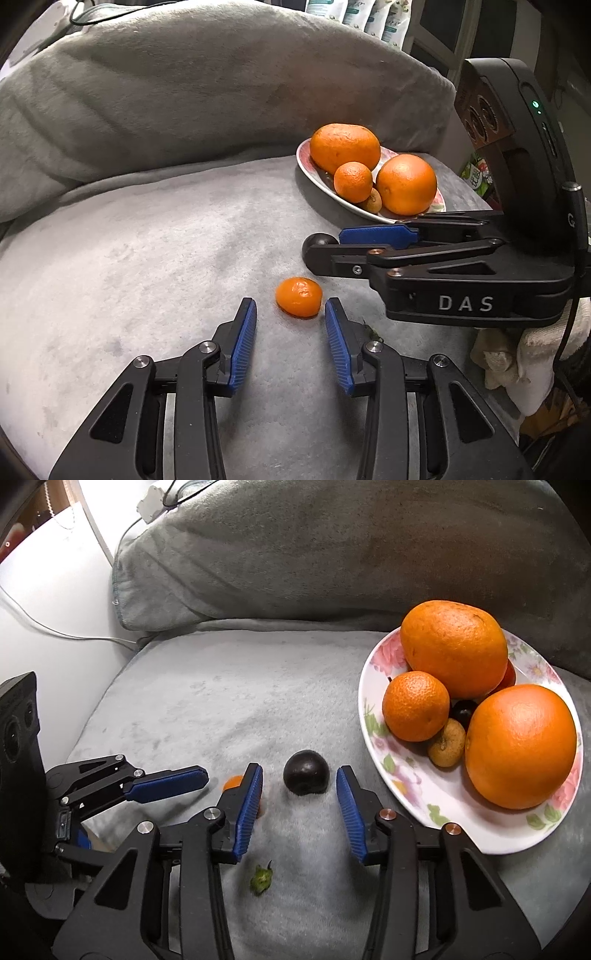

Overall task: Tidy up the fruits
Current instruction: 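Grasp the dark plum with the right gripper while the left grasps the small tangerine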

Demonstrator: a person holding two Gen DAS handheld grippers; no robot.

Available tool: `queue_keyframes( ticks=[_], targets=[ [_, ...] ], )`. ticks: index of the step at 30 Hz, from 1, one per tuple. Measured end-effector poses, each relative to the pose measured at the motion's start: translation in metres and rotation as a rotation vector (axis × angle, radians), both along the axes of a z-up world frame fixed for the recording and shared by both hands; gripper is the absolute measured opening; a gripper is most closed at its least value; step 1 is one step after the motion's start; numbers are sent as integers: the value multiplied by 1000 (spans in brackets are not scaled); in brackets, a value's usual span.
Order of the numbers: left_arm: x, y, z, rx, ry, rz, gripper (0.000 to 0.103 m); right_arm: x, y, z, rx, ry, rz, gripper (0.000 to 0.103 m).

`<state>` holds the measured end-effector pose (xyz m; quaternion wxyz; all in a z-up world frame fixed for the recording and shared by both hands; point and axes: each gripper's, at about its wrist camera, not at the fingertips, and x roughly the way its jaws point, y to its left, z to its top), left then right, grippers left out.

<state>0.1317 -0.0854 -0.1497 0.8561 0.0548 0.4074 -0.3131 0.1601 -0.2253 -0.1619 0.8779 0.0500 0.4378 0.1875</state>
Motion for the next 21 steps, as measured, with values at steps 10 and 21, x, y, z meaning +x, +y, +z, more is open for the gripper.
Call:
queue_keyframes(
  ticks=[10,21],
  targets=[
    [4,-9,-4,31,3,-13,31,4,7,-4,-43,4,4,36],
    [5,-13,-5,37,5,-17,25,6,11,-6,-98,-5,9,28]
  ],
)
